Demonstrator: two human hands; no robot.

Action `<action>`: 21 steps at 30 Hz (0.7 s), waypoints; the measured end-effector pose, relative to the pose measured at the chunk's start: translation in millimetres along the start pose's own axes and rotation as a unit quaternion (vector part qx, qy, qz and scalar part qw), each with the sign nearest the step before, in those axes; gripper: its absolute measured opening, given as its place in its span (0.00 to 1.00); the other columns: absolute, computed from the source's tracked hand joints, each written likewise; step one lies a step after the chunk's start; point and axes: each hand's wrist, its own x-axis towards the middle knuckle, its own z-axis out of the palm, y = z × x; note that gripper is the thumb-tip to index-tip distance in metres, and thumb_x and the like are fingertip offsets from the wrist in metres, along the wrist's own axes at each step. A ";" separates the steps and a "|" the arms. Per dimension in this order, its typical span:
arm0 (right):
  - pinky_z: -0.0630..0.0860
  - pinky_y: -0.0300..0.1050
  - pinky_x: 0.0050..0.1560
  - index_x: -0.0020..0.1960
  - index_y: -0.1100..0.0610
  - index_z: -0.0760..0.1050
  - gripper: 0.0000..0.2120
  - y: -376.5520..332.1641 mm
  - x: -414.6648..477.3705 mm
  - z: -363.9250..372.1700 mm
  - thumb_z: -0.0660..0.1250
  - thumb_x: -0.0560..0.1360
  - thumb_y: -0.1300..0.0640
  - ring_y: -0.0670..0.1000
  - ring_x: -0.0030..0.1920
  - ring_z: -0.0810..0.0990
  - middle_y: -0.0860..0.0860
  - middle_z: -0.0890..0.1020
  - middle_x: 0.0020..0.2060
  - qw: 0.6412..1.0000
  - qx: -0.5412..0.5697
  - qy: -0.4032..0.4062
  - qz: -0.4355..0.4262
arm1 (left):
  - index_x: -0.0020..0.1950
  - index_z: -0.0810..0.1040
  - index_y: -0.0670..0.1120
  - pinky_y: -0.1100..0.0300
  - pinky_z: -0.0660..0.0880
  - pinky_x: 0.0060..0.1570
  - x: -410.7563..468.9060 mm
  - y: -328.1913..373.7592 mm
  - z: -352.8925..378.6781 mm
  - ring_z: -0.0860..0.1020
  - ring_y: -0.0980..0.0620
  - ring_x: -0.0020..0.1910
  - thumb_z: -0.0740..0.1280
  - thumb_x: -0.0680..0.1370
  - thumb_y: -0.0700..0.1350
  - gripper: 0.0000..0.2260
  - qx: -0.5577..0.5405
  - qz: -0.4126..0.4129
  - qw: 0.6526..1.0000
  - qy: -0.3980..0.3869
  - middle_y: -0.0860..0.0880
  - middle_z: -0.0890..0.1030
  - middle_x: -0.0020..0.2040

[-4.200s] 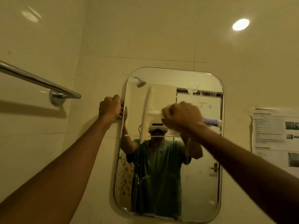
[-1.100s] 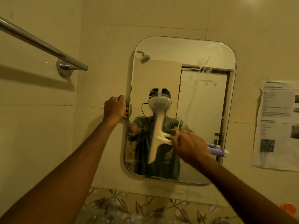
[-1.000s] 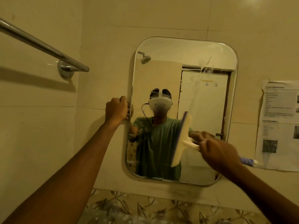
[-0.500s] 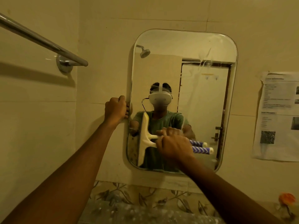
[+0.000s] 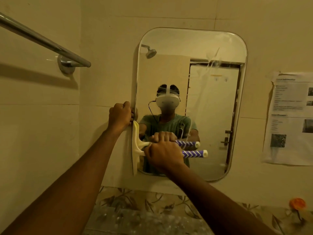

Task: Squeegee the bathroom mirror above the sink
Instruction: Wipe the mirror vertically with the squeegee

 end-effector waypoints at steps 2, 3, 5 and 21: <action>0.75 0.49 0.41 0.49 0.54 0.78 0.24 8.0 -1.6 8.4 0.47 0.80 0.42 0.53 0.42 0.77 0.52 0.78 0.45 1.000 -0.006 -0.006 0.000 | 0.35 0.76 0.43 0.53 0.82 0.34 0.3 -1.1 0.8 0.82 0.42 0.33 0.55 0.80 0.47 0.18 -0.007 -0.004 1.000 -0.001 0.42 0.82 0.36; 0.76 0.51 0.47 0.54 0.52 0.77 0.24 20.9 -6.3 9.3 0.46 0.79 0.42 0.54 0.46 0.78 0.52 0.79 0.49 1.000 -0.006 -0.011 0.006 | 0.34 0.76 0.43 0.56 0.81 0.29 0.9 -1.6 1.4 0.81 0.44 0.31 0.55 0.80 0.47 0.18 -0.010 -0.003 1.000 0.000 0.42 0.81 0.35; 0.76 0.50 0.50 0.61 0.48 0.72 0.24 59.6 -23.2 7.2 0.45 0.77 0.40 0.53 0.52 0.76 0.51 0.77 0.55 0.999 0.015 -0.025 0.033 | 0.33 0.76 0.44 0.63 0.76 0.21 0.9 -2.3 1.6 0.79 0.49 0.25 0.56 0.80 0.46 0.19 0.002 0.007 1.000 0.004 0.44 0.81 0.32; 0.75 0.51 0.42 0.52 0.53 0.78 0.27 10.2 -21.6 19.5 0.44 0.78 0.41 0.54 0.44 0.79 0.53 0.80 0.46 1.000 0.010 -0.017 0.008 | 0.33 0.76 0.43 0.58 0.79 0.26 -16.1 -26.3 -1.2 0.79 0.47 0.26 0.56 0.79 0.47 0.18 0.000 -0.026 1.000 -0.005 0.44 0.80 0.31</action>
